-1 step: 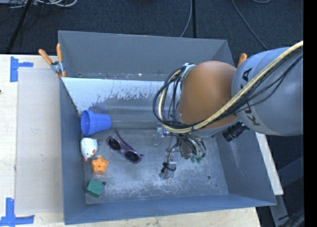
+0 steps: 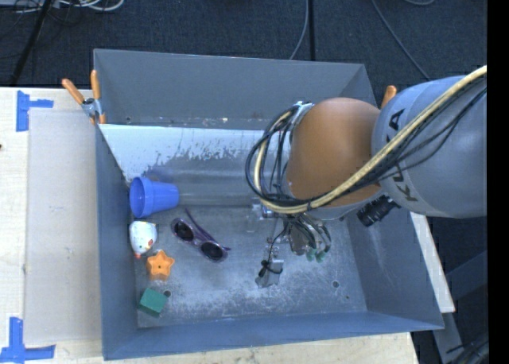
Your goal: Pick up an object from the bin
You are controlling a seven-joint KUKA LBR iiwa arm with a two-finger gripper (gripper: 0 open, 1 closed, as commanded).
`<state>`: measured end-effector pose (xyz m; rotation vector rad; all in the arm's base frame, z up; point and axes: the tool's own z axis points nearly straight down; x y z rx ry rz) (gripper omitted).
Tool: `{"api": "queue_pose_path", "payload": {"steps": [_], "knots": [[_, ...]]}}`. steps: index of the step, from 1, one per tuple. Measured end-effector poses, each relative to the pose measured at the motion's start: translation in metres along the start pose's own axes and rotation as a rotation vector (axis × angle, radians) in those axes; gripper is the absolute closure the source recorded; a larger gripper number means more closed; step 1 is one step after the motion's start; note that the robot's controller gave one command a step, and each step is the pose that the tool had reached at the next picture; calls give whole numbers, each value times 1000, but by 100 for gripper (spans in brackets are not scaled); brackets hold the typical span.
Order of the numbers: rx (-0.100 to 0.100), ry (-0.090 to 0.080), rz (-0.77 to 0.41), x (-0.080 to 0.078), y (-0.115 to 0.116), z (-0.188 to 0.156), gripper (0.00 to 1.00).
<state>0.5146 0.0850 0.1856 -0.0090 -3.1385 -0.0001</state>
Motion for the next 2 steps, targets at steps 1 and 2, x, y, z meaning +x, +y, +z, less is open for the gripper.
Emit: {"api": "queue_pose_path", "payload": {"steps": [1,2], "knots": [[2,-2,-49,-13,16,6,0],[-2,-11,-52,-67,55,63,0]]}}
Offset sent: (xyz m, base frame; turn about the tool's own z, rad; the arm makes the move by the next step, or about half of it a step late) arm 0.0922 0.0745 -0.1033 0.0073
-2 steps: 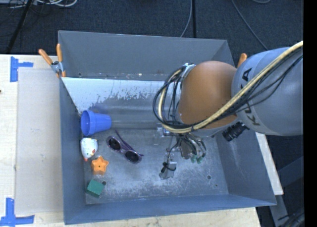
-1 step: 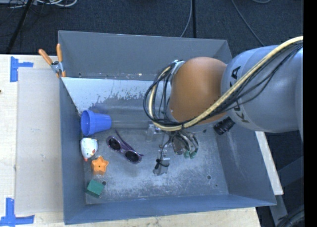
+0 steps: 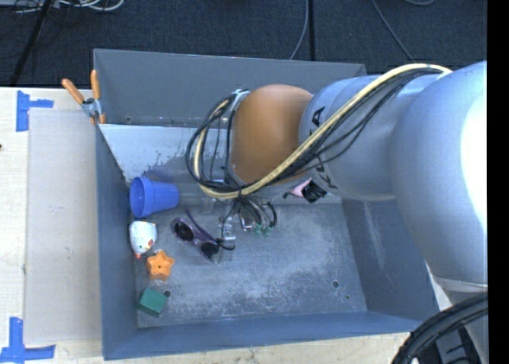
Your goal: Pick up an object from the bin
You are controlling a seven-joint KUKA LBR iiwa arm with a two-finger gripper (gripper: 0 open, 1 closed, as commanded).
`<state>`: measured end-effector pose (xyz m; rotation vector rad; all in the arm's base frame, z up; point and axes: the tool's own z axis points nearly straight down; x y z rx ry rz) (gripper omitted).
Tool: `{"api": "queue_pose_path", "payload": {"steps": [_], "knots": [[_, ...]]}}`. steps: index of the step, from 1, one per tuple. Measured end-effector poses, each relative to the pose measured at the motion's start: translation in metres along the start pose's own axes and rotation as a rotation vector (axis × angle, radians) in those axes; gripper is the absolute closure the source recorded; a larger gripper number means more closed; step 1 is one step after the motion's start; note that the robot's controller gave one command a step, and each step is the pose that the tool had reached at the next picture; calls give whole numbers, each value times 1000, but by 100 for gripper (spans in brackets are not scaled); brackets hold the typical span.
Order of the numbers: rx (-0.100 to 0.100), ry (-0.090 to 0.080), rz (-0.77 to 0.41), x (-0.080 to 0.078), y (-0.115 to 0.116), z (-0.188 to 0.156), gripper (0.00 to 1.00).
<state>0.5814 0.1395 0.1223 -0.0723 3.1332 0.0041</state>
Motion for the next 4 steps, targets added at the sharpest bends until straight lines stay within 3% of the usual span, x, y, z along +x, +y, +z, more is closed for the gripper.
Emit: {"api": "queue_pose_path", "payload": {"steps": [1,2,3,4], "knots": [[2,17,39,-13,-4,24,0],[0,2,95,-13,-2,53,100],[0,2,95,-13,-2,53,100],[1,9,75,-18,-13,8,100]]}}
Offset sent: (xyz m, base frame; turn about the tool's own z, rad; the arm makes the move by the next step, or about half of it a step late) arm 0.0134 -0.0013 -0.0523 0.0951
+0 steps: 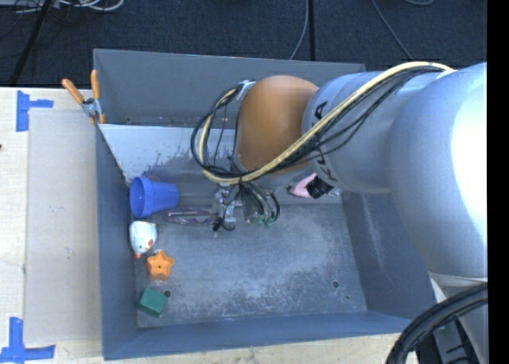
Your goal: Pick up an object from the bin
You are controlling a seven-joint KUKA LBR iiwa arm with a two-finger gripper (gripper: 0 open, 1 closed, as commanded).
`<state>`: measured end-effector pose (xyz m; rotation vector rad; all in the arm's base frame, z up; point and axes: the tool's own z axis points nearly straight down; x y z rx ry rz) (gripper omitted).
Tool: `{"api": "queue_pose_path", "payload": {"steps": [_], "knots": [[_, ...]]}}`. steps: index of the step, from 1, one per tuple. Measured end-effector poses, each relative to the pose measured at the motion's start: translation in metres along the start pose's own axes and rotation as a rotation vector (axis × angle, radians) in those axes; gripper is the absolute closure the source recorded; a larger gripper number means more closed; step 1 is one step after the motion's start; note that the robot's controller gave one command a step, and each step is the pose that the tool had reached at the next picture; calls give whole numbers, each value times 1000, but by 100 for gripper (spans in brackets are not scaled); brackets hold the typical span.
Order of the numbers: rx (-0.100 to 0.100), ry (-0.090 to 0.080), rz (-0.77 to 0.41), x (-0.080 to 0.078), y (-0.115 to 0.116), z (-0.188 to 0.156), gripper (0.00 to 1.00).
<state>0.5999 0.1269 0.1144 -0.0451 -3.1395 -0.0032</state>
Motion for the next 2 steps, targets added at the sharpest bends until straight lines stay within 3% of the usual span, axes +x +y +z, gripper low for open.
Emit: {"api": "queue_pose_path", "payload": {"steps": [1,2], "knots": [[0,-4,-3,-3,-3,-15,100],[1,-4,-6,38,20,-36,100]]}}
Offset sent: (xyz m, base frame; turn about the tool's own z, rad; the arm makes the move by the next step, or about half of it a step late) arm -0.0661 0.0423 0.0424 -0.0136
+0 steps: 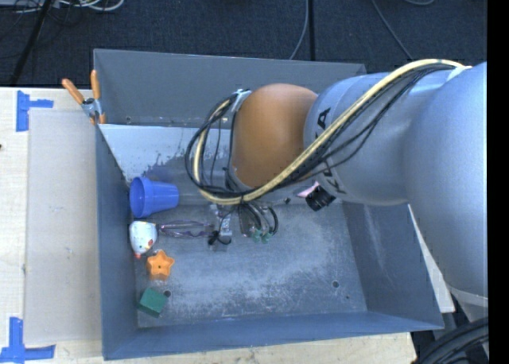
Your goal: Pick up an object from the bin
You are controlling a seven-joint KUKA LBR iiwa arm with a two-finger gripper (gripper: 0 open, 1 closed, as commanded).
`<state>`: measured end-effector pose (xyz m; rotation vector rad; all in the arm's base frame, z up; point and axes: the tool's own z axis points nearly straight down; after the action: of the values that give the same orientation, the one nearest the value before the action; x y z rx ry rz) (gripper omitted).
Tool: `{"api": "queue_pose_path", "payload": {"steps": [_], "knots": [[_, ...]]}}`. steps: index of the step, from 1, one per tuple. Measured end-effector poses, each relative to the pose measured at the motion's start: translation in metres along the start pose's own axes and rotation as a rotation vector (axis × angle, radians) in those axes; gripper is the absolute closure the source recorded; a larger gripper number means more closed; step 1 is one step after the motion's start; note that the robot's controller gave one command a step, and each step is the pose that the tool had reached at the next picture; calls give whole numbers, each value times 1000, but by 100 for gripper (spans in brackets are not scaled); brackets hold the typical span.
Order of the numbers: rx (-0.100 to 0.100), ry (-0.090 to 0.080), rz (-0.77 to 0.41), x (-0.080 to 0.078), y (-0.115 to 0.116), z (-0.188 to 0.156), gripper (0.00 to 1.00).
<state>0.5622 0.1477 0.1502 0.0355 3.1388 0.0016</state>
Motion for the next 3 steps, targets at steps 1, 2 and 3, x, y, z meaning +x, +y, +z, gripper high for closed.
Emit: {"api": "queue_pose_path", "payload": {"steps": [1,2,3], "knots": [[-4,10,-23,-4,-14,-46,100],[-2,-14,-58,-21,-18,-36,100],[1,16,-55,-14,-16,-48,100]]}}
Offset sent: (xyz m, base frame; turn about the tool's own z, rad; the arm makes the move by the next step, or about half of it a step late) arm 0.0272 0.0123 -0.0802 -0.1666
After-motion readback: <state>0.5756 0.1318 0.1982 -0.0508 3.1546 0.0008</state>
